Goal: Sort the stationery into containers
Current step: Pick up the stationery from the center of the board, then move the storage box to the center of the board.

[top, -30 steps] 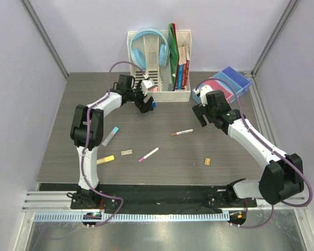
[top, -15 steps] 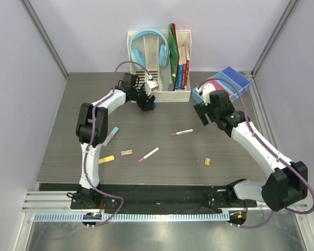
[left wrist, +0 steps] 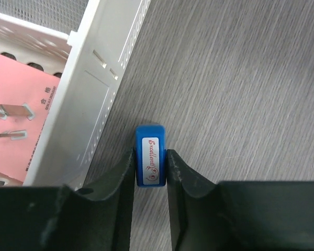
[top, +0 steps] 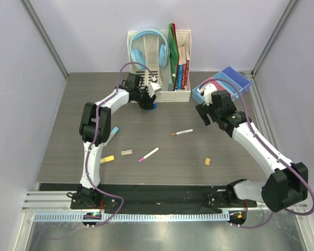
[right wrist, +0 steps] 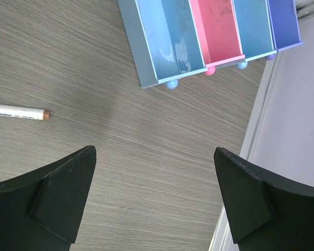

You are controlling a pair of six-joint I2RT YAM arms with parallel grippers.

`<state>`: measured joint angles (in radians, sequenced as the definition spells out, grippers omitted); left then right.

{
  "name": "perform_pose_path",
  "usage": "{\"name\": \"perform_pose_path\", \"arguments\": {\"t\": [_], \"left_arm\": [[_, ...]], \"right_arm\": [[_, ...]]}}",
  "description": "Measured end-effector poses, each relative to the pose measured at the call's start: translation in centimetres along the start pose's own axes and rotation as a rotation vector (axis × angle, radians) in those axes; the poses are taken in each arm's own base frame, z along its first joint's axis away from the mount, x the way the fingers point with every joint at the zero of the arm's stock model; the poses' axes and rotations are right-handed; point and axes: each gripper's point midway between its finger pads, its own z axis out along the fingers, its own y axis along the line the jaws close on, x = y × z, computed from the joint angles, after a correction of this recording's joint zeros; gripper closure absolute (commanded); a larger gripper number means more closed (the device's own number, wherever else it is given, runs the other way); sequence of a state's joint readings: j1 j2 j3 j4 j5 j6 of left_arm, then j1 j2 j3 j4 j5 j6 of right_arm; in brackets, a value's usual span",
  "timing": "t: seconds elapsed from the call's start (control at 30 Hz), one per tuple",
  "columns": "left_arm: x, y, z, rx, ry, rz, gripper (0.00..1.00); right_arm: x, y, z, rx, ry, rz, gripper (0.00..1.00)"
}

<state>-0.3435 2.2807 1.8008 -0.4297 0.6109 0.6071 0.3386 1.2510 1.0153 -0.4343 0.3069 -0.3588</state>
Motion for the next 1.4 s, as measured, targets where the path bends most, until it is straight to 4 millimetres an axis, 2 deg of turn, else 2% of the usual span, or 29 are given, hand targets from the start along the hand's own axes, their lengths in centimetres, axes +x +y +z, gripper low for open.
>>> {"name": "perform_pose_path", "arguments": {"t": [0.1, 0.23, 0.37, 0.53, 0.73, 0.87, 1.03, 1.2, 1.4], "left_arm": [[0.0, -0.1, 0.1, 0.001, 0.008, 0.009, 0.87], [-0.2, -0.3, 0.2, 0.001, 0.017, 0.029, 1.0], [-0.2, -0.6, 0.3, 0.003, 0.024, 0.037, 1.0], [-0.2, -0.8, 0.3, 0.008, 0.034, 0.035, 1.0], [0.2, -1.6, -0.6, -0.005, 0.077, 0.017, 1.0], [0.4, -3.0, -3.1, -0.025, 0.117, -0.012, 1.0], [-1.4, -4.2, -7.8, -0.099, 0.115, 0.006, 1.0], [-2.6, -6.1, -11.9, -0.146, 0.097, 0.005, 1.0], [-2.5, -8.4, -15.2, -0.178, 0.095, 0.0, 1.0]], "right_arm": [[0.6, -0.5, 0.9, 0.004, 0.024, 0.005, 0.0], [2.0, -1.5, 3.1, -0.004, 0.09, 0.035, 0.0], [2.0, -3.2, 5.1, 0.002, 0.122, 0.074, 0.0], [0.1, -5.5, 7.3, 0.024, 0.11, 0.104, 0.0], [-2.3, -6.5, 10.4, 0.016, 0.091, 0.094, 0.01], [-3.2, -6.6, 13.1, 0.004, 0.097, 0.088, 0.05], [-2.9, -6.2, 16.5, -0.019, 0.127, 0.089, 0.06], [-1.9, -6.6, 18.3, -0.032, 0.149, 0.108, 0.09], [-0.4, -7.0, 19.4, -0.036, 0.179, 0.125, 0.14]]}}
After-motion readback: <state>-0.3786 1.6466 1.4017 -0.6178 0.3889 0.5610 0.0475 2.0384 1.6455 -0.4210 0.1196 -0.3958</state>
